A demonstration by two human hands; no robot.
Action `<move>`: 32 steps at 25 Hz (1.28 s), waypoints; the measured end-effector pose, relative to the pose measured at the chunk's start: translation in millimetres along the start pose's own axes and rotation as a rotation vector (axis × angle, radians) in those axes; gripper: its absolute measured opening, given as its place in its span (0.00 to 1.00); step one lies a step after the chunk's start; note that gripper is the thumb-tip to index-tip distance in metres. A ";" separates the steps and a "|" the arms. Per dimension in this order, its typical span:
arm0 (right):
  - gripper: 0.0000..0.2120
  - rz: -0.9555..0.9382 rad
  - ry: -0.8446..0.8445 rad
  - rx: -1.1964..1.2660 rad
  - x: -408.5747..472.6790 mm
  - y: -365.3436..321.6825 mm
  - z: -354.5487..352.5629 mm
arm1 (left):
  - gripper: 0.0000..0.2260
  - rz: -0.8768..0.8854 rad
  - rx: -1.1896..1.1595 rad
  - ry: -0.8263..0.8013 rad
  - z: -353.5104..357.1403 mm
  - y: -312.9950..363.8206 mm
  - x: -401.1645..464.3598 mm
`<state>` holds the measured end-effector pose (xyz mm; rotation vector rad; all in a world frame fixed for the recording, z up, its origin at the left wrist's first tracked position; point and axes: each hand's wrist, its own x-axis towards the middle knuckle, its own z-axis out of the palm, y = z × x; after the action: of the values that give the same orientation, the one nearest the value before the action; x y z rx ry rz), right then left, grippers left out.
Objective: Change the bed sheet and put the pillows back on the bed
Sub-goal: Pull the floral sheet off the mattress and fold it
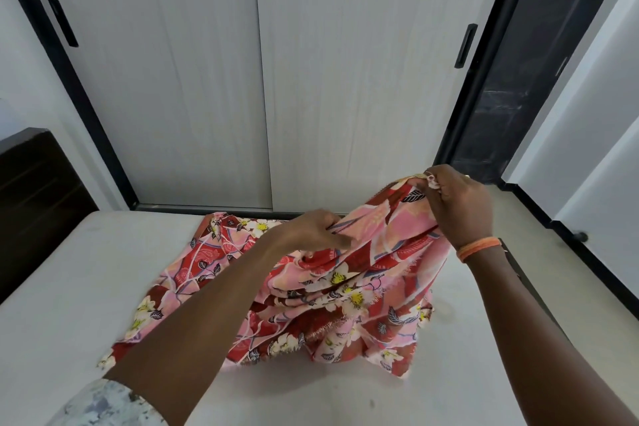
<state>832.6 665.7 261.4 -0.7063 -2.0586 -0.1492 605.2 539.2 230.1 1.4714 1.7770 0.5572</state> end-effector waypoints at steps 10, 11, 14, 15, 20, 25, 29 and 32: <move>0.11 0.225 0.059 0.002 -4.4 10.6 -2.7 | 0.14 0.054 -0.035 0.297 -4.5 -47.6 4.3; 0.11 0.232 0.049 0.005 -4.4 11.6 -1.3 | 0.12 0.097 -0.041 0.385 -8.2 -48.9 4.7; 0.13 0.241 0.030 -0.021 -5.0 16.8 3.7 | 0.10 0.143 0.066 0.682 -18.6 -49.2 4.9; 0.13 0.255 0.018 -0.028 -5.4 19.1 5.4 | 0.10 0.136 0.093 0.771 -21.9 -48.7 4.1; 0.16 0.385 0.040 -0.041 -6.7 30.8 16.4 | 0.12 0.236 0.133 0.845 -23.5 -38.1 -5.3; 0.19 0.550 0.141 0.083 -3.5 30.2 26.6 | 0.09 0.237 -0.156 0.382 14.9 -25.2 -12.3; 0.16 0.661 0.246 0.229 -5.8 26.9 33.0 | 0.09 0.202 -0.088 0.434 48.5 -16.1 -9.2; 0.16 0.669 0.281 0.255 -9.4 26.8 33.2 | 0.08 0.261 0.084 0.670 61.0 -18.4 -7.1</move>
<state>826.3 696.0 230.6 -1.0984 -1.4530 0.3690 640.9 520.1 180.5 1.7145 2.1266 1.2361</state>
